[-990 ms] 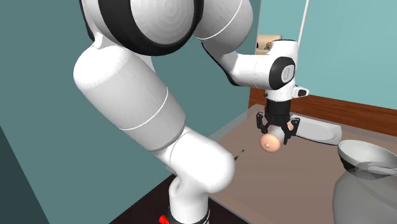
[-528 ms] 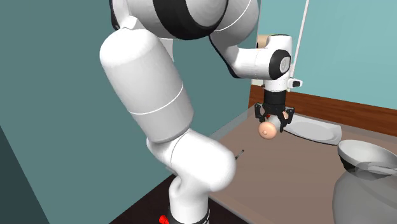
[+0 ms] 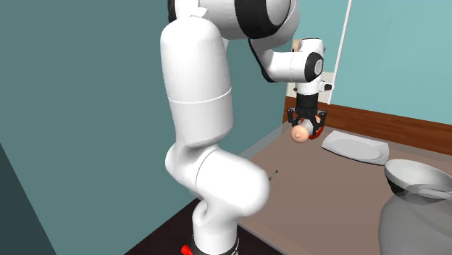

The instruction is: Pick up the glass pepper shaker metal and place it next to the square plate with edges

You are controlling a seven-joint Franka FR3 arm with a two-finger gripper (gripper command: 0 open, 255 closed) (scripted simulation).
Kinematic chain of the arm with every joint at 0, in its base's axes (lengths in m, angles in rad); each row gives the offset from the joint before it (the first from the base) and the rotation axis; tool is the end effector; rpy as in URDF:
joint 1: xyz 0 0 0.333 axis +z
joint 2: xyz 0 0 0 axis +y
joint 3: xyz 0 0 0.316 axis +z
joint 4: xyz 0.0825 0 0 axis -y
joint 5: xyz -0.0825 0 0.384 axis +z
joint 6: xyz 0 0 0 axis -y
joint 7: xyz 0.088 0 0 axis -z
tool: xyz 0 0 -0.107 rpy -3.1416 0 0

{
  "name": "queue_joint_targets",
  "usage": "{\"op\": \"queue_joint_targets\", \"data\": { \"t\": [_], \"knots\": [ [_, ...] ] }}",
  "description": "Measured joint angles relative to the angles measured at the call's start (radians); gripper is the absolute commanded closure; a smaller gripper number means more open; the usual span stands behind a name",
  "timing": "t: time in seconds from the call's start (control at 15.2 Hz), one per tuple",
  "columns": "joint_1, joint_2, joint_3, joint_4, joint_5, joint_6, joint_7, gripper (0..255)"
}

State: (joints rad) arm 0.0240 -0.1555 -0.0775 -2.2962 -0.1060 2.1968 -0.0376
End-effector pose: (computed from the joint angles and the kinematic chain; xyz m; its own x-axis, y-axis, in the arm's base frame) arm 0.4935 -0.0307 0.4182 0.9976 0.0464 0.0506 0.0423 -0.9960 0.0791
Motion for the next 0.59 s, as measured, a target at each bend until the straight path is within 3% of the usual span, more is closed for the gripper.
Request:
{"op": "queue_joint_targets", "data": {
  "t": [0.59],
  "knots": [
    [0.05,0.297,0.053,0.374,0.018,-0.085,0.087,255]
  ]
}}
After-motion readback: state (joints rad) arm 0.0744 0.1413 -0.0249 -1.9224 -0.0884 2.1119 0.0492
